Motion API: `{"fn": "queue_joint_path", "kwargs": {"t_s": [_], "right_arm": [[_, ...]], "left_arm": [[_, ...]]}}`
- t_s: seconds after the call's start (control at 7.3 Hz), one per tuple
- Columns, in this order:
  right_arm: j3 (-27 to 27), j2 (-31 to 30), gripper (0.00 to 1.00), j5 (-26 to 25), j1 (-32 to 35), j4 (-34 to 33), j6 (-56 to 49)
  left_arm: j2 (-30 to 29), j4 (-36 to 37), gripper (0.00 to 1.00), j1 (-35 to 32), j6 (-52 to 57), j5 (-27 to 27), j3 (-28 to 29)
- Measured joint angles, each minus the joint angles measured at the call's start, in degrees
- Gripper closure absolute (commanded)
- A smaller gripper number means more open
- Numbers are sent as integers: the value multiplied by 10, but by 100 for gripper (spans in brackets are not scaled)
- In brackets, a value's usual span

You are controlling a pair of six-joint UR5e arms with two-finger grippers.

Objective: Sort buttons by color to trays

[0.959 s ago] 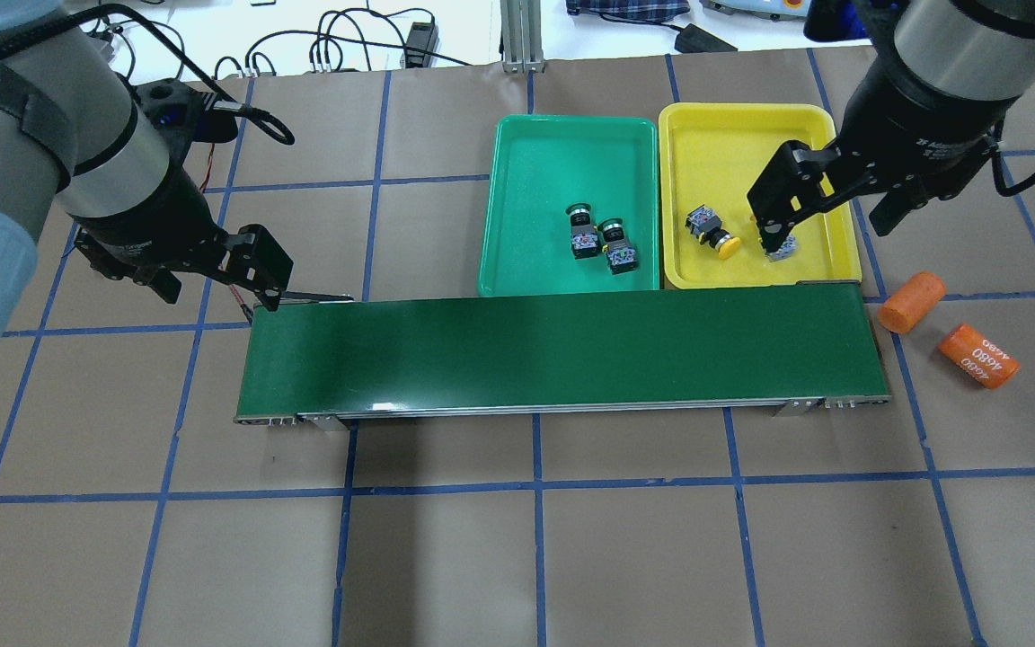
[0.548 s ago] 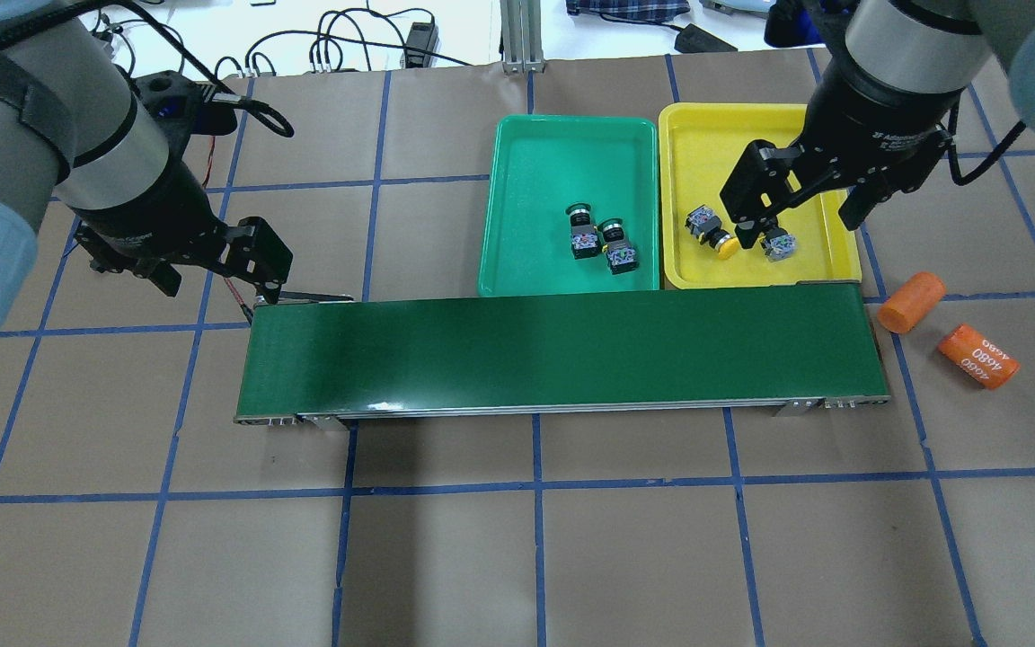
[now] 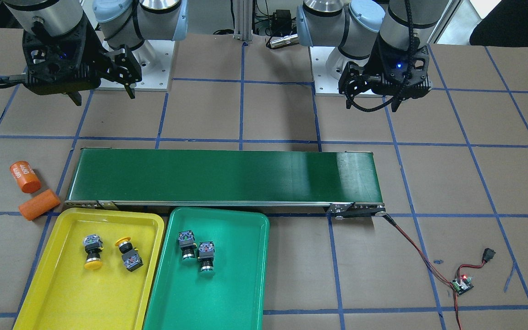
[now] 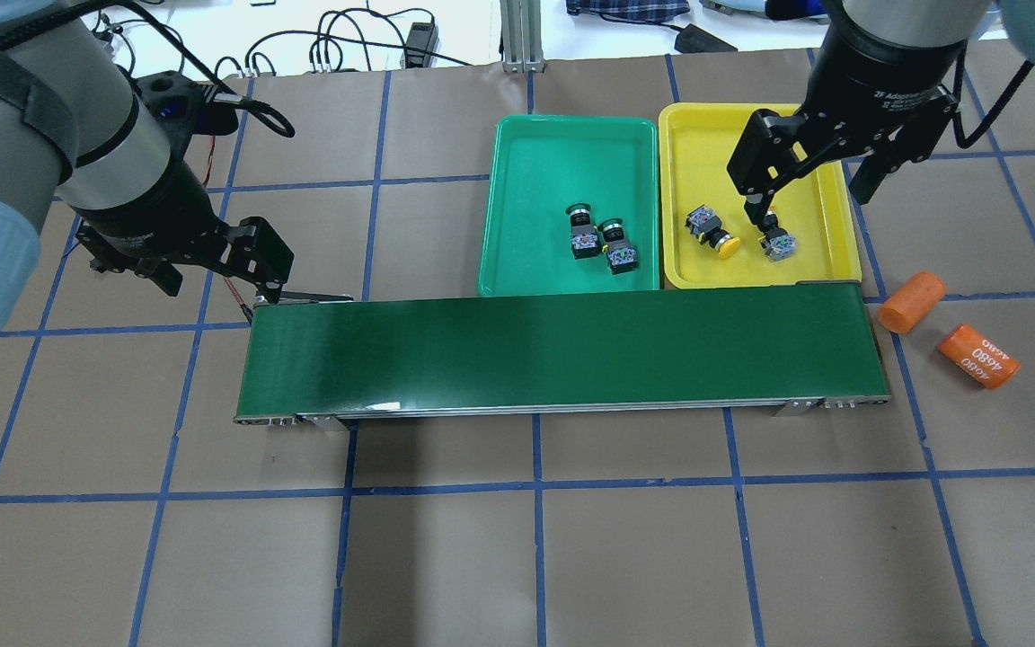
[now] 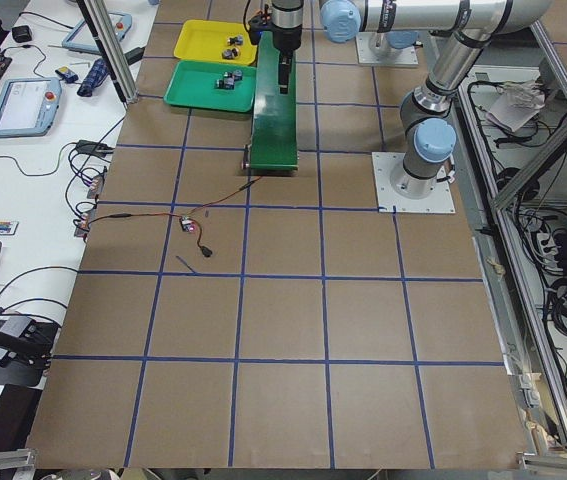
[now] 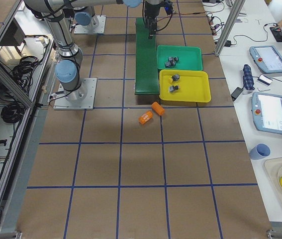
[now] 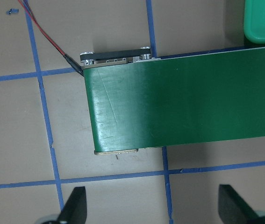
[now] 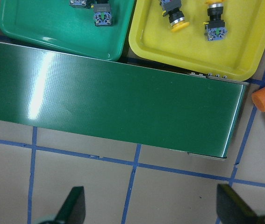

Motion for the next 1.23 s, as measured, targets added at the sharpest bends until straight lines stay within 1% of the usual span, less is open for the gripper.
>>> {"fn": "queue_joint_path", "kwargs": {"t_s": [1.23], "right_arm": [[7, -14, 0, -2, 0, 4, 8]], "left_arm": [[3, 0, 0, 0, 0, 0, -2]]}}
